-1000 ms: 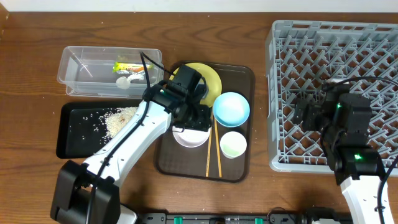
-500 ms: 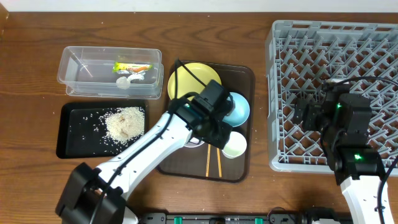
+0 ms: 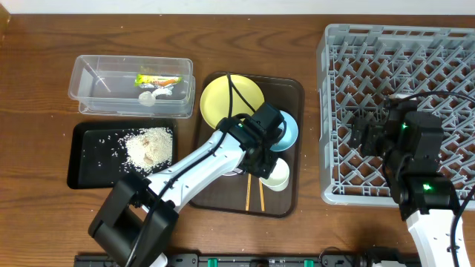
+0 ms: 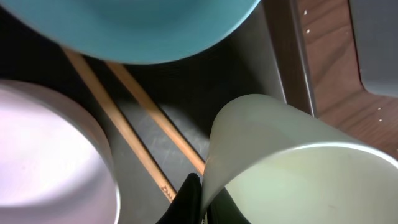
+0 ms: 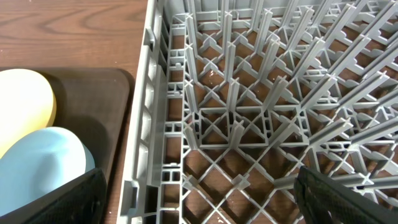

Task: Sort waste into correct bins and load items into the dishwasher rack
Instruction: 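Grasp pale cup with left gripper and lift it, then hand cup from left gripper to right gripper above tray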

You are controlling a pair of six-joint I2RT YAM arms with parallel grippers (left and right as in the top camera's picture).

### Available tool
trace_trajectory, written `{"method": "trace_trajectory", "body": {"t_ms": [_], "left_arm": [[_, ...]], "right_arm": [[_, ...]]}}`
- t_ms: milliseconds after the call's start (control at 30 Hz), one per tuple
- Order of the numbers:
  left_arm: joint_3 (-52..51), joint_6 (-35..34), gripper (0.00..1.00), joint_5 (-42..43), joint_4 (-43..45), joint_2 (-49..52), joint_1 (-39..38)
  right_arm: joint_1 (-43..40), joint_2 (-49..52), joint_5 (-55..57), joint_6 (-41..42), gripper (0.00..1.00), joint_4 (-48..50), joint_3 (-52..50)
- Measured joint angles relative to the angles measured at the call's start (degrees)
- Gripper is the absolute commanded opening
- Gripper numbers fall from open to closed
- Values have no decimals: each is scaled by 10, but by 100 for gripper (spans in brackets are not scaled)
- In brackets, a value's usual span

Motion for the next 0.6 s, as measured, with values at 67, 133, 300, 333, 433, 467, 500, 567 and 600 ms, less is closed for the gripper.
{"method": "trace_trajectory", "body": {"t_ms": [67,133,300,333,433,467,500,567,600], "left_arm": [[0,0,6,2,-4,-4,2],[1,0,6,11,-6,-14,9],[8,-9,6,57,7,-75,66],[11,-12,6,68,16,-87,83],[20,-31,6,122,67,-112,150],[23,-41,6,145,90,-114,171],[24,-53,6,173,114,-113,194],[24,-79,6,224,154,-106,233],[25,-95,6,250,170,-100,250]], "right_arm": [[0,0,2,0,98,1,0],[0,0,5,0,99,8,0],[0,0,11,-2,99,45,0],[0,1,10,-2,99,54,0],[0,14,-10,-2,99,76,1],[0,21,-24,-2,99,82,1],[0,31,-46,-2,99,87,1],[0,48,-98,-4,99,100,1],[0,57,-134,-8,99,107,1]]}}
